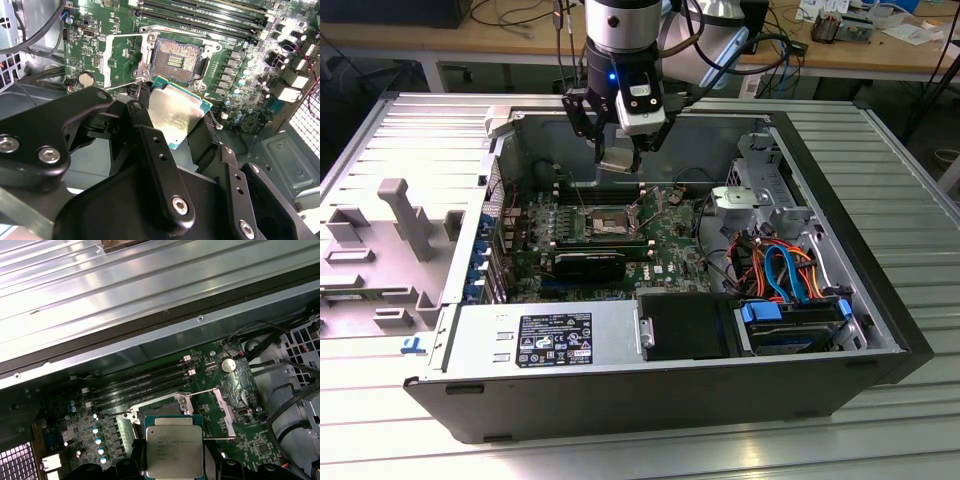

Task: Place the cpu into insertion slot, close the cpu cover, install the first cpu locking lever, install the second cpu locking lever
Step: 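Place the cpu into insertion slot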

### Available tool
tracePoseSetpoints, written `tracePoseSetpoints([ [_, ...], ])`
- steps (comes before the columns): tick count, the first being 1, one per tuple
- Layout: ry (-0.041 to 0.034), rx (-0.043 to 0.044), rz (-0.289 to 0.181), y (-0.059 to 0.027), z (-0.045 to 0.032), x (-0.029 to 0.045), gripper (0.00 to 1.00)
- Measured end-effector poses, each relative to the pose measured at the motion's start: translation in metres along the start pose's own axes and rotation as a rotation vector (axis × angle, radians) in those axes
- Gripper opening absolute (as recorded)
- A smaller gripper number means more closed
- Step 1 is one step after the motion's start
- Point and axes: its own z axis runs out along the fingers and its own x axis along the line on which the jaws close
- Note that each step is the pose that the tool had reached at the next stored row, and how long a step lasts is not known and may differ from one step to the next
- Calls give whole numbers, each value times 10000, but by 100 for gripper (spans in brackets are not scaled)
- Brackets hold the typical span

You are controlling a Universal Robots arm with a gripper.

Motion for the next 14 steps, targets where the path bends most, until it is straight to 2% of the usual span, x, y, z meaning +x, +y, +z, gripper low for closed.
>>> tracePoseSetpoints([
  [14,-15,-3,170,0,0,0,55],
])
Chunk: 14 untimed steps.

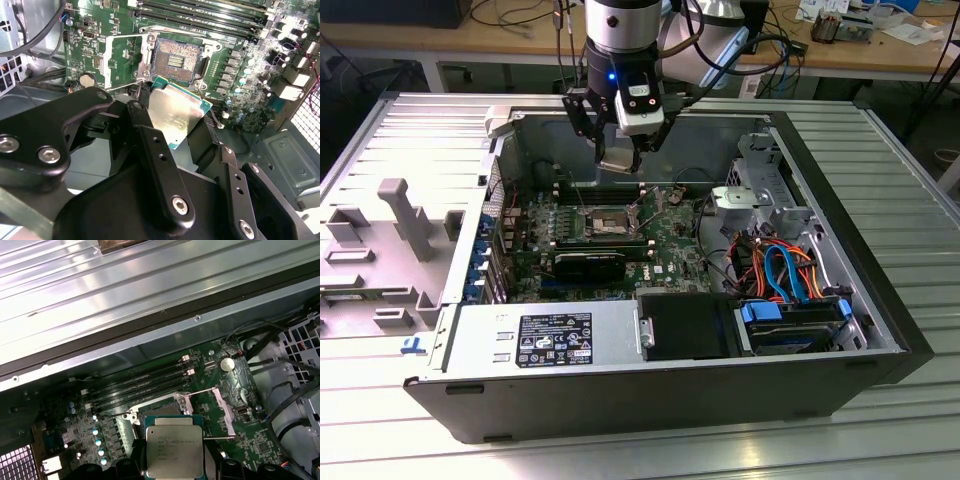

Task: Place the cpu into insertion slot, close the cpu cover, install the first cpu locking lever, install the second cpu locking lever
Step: 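Place the cpu into insertion slot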

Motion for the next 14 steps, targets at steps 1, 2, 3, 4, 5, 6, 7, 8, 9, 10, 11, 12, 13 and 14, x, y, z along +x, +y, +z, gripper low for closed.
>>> tracePoseSetpoints([
  [1,-2,-1,17,0,0,0,55],
  [2,-3,-1,33,0,0,0,55],
  [3,-4,-2,44,0,0,0,55],
  [4,-5,-1,55,0,0,0,55],
  [5,-6,-1,72,0,0,0,55],
  [6,-9,-3,99,0,0,0,55],
  [7,-11,-3,124,0,0,0,55],
  [8,-12,-3,132,0,0,0,55],
  [9,-12,-3,139,0,0,0,55],
  [10,-14,-3,151,0,0,0,55],
  [11,-15,-4,170,0,0,0,55],
  [12,-17,-4,185,0,0,0,55],
  [13,-17,-4,192,0,0,0,55],
  [14,-18,-5,203,0,0,0,55],
])
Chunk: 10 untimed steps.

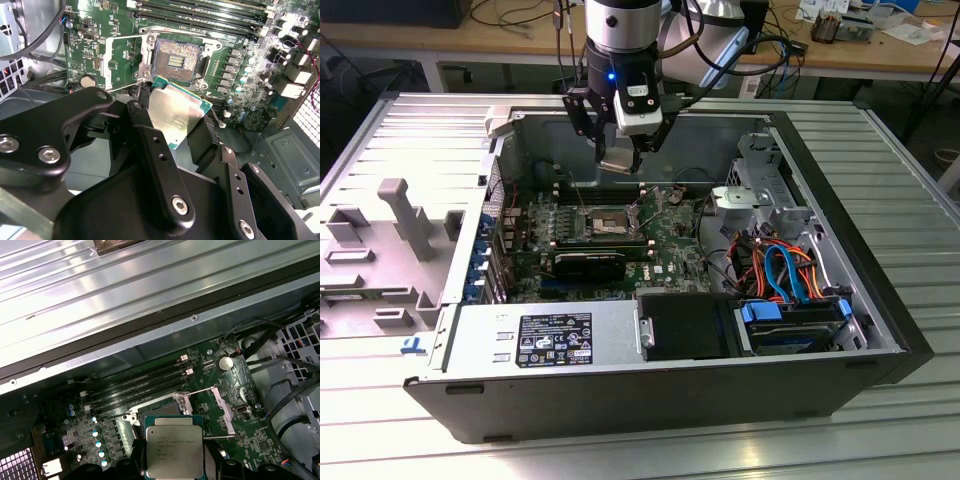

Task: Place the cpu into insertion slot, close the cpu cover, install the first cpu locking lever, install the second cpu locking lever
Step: 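Place the cpu into insertion slot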

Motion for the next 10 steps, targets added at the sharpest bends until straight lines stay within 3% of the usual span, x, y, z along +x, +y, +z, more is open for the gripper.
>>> tracePoseSetpoints([
  [10,-11,-2,120,0,0,0,55],
])
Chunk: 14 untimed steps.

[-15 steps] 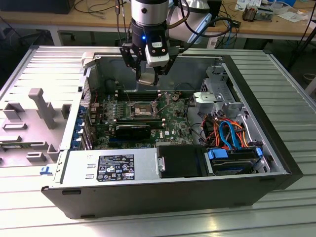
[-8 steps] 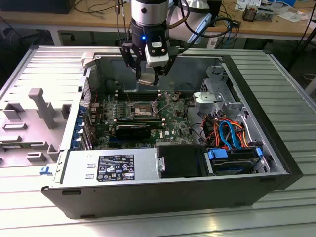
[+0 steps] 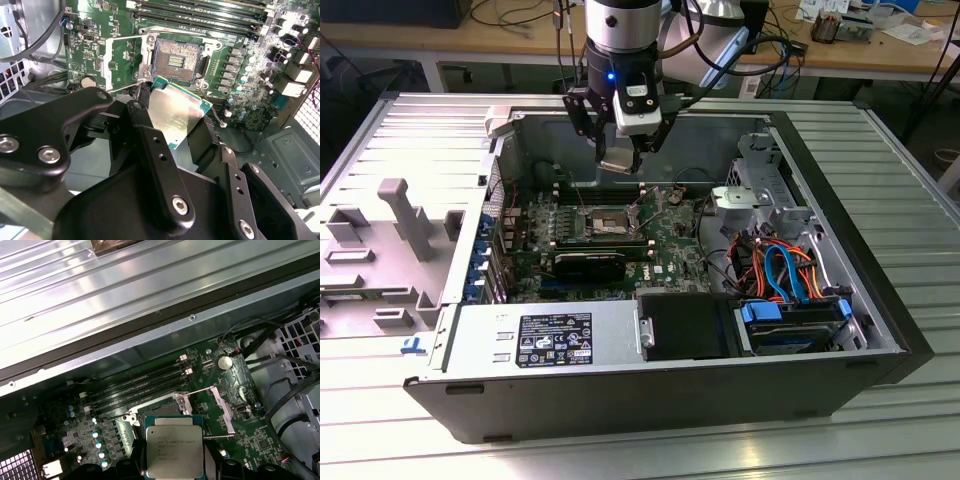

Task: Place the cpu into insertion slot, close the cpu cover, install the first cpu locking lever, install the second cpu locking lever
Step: 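Place the cpu into insertion slot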

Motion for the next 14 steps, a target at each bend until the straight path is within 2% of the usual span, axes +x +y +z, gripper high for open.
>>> tracePoseSetpoints([
  [14,-18,-3,196,0,0,0,55],
])
